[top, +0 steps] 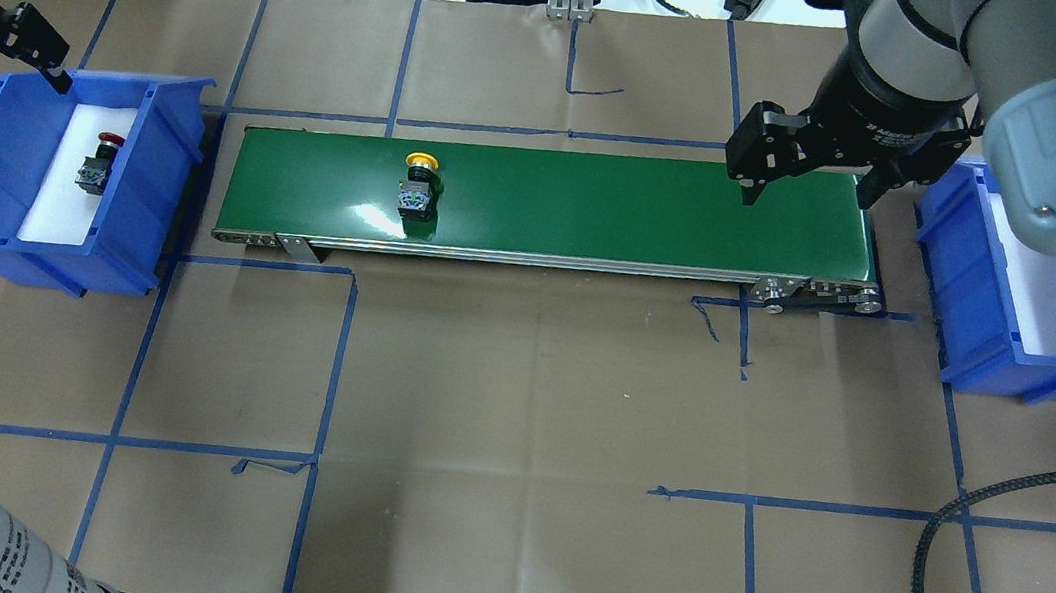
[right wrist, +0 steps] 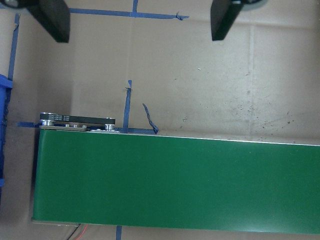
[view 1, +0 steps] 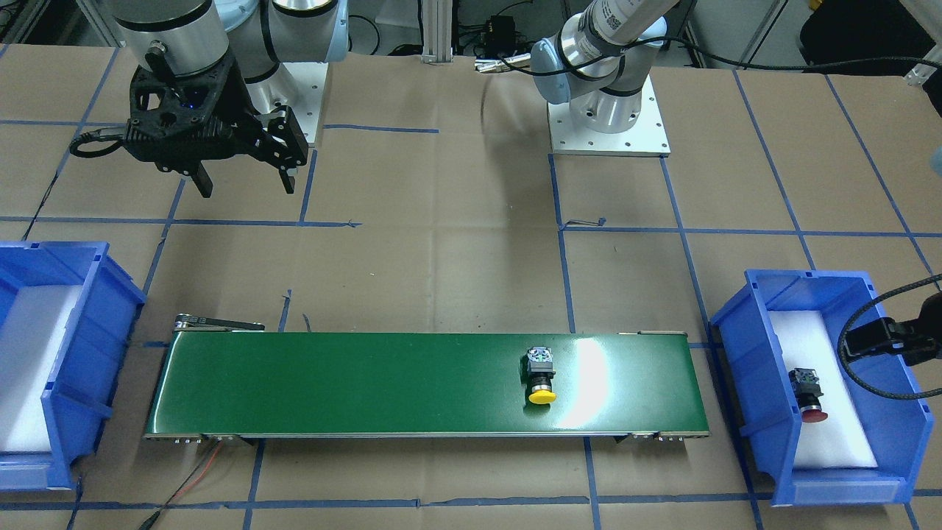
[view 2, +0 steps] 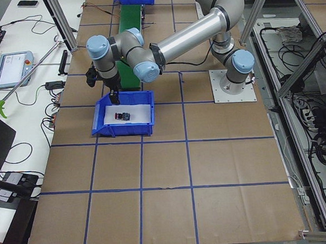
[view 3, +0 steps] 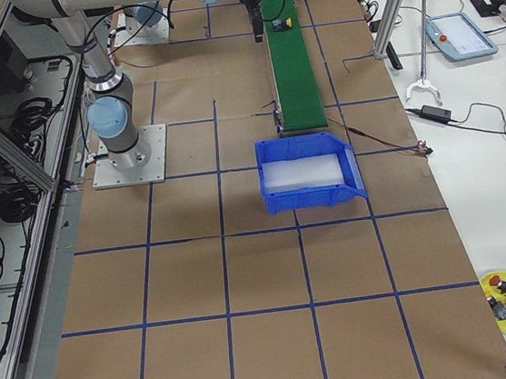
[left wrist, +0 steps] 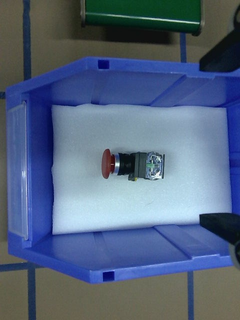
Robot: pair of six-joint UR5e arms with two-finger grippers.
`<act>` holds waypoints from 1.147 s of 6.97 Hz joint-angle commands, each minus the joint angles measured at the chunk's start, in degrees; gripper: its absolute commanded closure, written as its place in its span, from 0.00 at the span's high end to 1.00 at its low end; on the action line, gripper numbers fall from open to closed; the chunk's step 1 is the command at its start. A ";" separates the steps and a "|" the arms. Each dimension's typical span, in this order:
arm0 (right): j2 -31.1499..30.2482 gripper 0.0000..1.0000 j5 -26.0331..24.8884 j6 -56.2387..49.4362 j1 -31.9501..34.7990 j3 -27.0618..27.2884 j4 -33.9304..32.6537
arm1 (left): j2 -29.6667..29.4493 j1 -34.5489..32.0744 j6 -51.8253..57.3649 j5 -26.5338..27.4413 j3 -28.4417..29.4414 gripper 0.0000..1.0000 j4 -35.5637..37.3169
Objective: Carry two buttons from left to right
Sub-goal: 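Return the left gripper to the bin and grasp the red button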
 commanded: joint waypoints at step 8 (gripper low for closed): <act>0.02 1.00 0.00 0.05 0.00 0.00 0.00 | -7.08 0.08 0.08 0.09 -11.55 0.85 19.66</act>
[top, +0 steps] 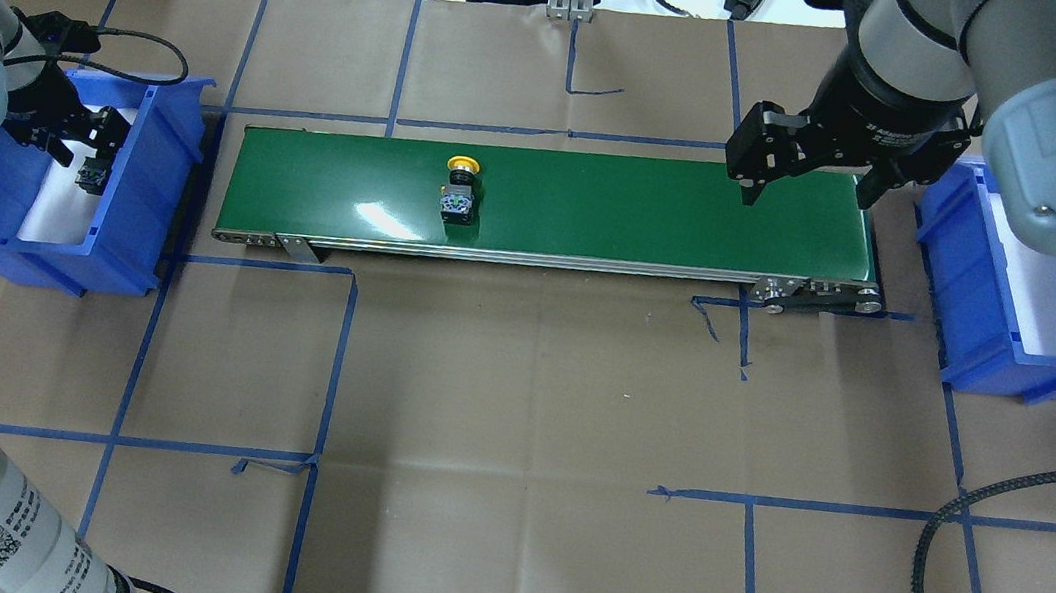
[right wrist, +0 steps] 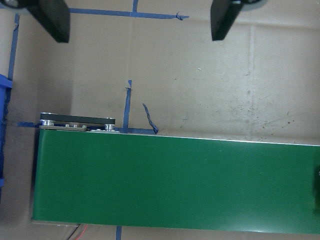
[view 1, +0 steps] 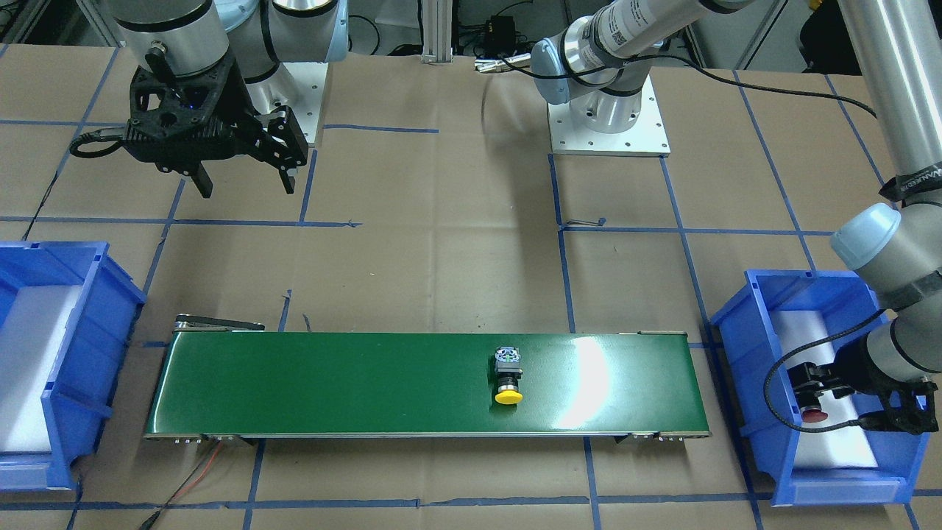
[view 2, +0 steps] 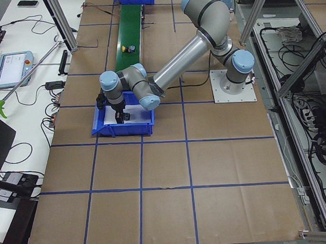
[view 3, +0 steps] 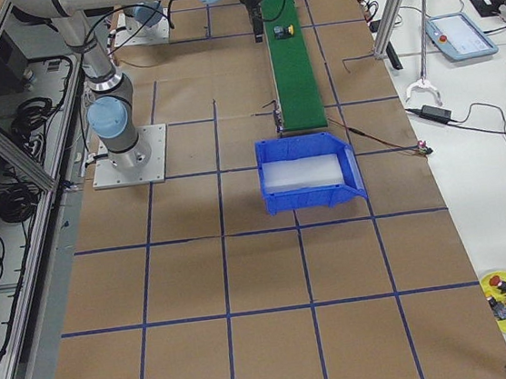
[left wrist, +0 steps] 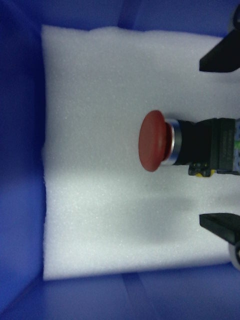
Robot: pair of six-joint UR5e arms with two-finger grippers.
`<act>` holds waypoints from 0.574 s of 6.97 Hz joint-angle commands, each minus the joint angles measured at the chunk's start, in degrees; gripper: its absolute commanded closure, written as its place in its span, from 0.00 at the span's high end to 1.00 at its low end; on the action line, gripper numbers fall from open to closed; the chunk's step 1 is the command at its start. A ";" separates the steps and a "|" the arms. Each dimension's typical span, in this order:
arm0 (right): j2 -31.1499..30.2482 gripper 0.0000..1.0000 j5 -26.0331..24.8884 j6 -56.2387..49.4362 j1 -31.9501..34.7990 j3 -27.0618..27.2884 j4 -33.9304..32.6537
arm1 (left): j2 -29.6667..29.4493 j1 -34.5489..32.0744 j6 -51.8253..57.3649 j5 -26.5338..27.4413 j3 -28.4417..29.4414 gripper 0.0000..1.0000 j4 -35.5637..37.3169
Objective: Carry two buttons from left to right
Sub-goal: 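Return the left gripper to the bin and grasp the red button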
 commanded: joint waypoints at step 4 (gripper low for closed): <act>0.00 1.00 0.00 0.07 0.00 0.00 0.00 | 0.05 0.09 0.61 0.01 1.95 0.10 -0.76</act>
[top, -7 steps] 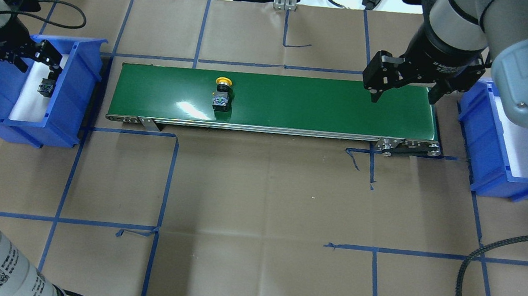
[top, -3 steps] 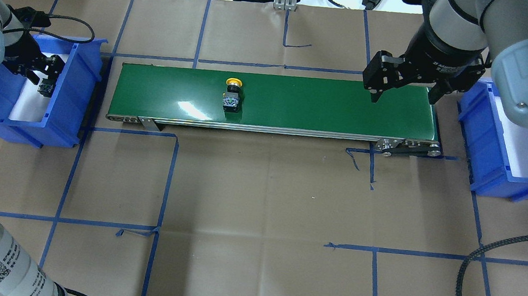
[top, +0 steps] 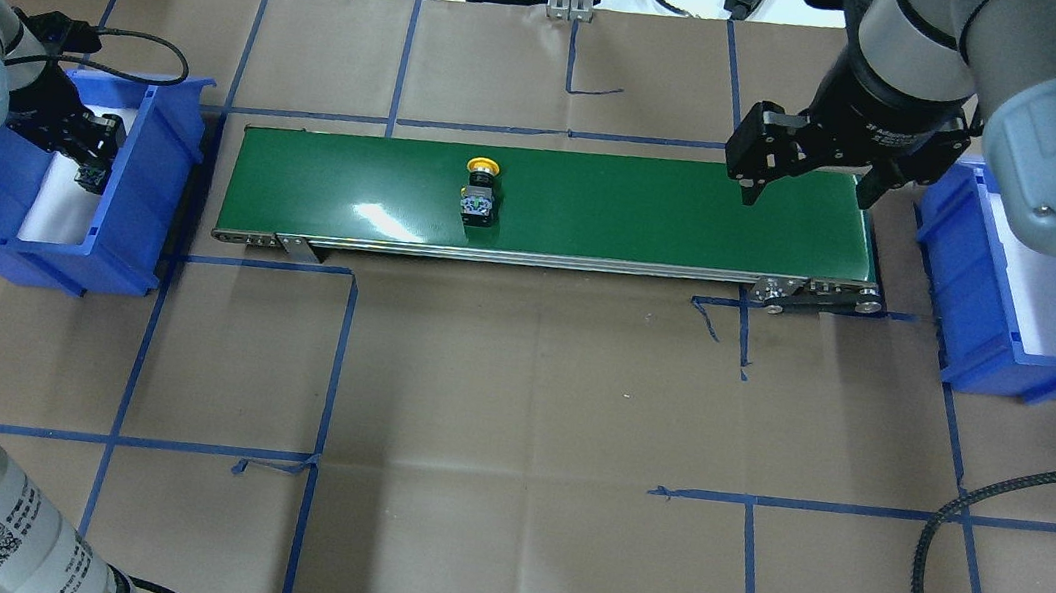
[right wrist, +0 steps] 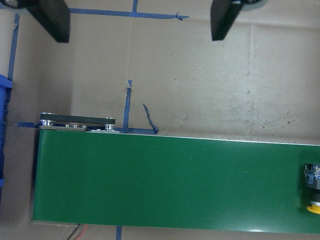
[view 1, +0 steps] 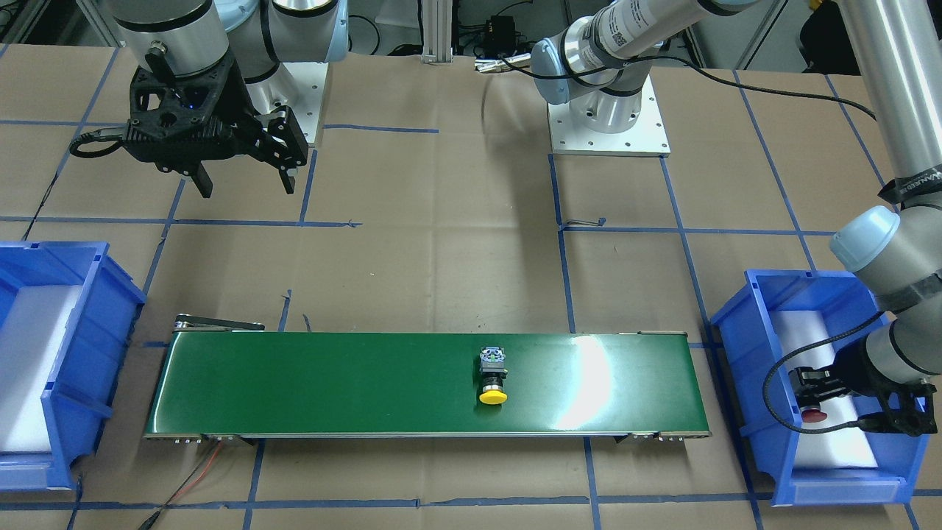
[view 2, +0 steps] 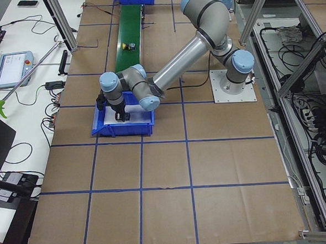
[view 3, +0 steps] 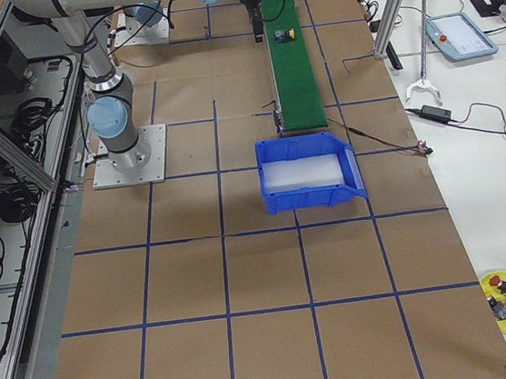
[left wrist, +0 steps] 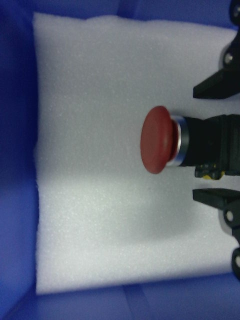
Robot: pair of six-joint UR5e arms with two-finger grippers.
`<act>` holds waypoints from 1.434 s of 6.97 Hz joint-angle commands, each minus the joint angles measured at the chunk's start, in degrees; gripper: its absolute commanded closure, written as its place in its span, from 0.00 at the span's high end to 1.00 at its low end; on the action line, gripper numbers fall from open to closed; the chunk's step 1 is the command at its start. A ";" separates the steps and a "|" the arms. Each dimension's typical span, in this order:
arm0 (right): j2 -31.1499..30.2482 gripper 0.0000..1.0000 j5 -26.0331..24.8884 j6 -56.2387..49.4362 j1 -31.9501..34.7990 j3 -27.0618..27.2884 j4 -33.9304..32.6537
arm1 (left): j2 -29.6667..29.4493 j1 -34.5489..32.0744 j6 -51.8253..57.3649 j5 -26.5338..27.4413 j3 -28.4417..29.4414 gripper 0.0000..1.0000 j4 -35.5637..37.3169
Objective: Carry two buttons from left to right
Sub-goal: 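Carry the red button with the left gripper onto the conveyor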
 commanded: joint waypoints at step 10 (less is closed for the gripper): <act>0.09 1.00 0.00 -0.09 0.00 0.18 0.00 | 12.47 -7.99 -13.72 0.26 10.05 0.09 -25.83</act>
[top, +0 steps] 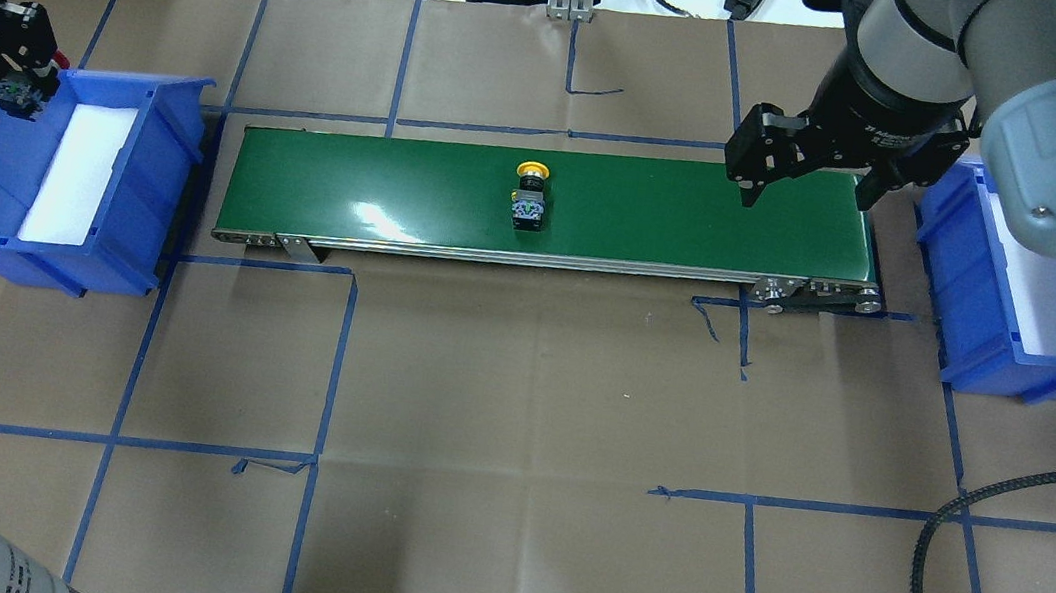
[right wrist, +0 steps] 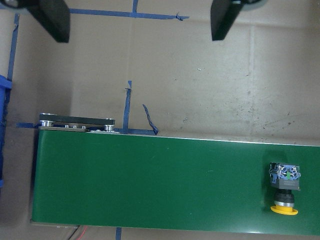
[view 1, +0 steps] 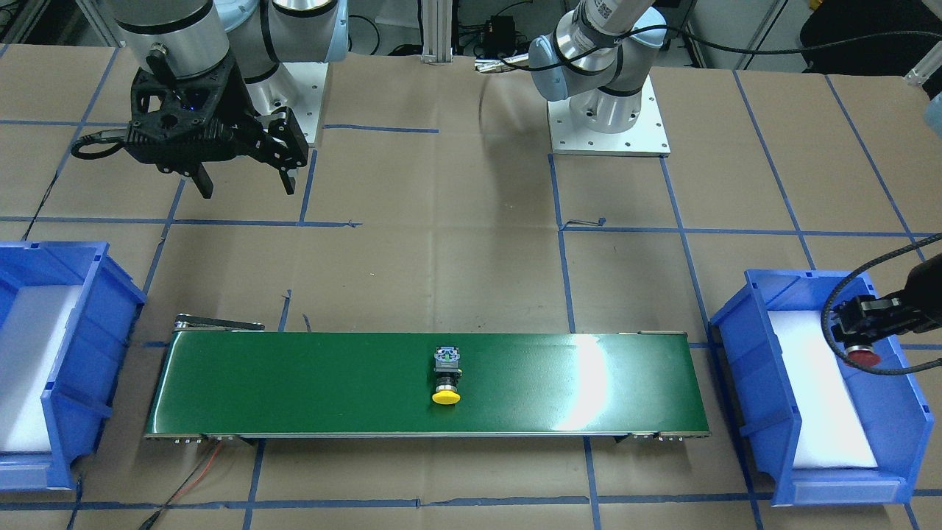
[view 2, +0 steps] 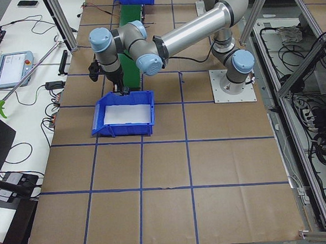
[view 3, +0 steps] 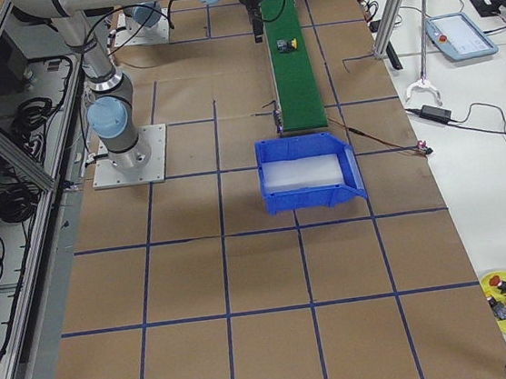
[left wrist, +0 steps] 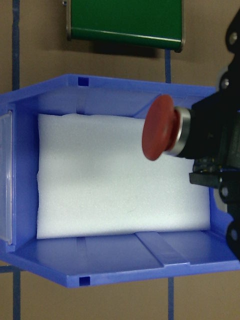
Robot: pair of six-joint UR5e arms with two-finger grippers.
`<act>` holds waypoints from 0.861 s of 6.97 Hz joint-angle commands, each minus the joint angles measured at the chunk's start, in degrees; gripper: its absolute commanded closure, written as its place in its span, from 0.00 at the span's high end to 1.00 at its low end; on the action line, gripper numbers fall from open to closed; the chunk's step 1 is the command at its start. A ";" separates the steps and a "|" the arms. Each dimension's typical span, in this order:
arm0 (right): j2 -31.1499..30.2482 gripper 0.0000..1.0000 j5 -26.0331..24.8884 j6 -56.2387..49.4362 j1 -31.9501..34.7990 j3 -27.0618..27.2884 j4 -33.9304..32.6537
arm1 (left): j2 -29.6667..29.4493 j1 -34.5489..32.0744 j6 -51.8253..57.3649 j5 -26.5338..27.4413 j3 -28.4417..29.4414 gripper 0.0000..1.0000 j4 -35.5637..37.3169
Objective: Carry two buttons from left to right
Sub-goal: 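Carry the red button with the left gripper onto the conveyor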
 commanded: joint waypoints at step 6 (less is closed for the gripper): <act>0.03 1.00 0.00 -0.01 0.00 0.12 0.00 | -0.16 -15.93 -27.77 -0.26 -12.28 0.09 14.42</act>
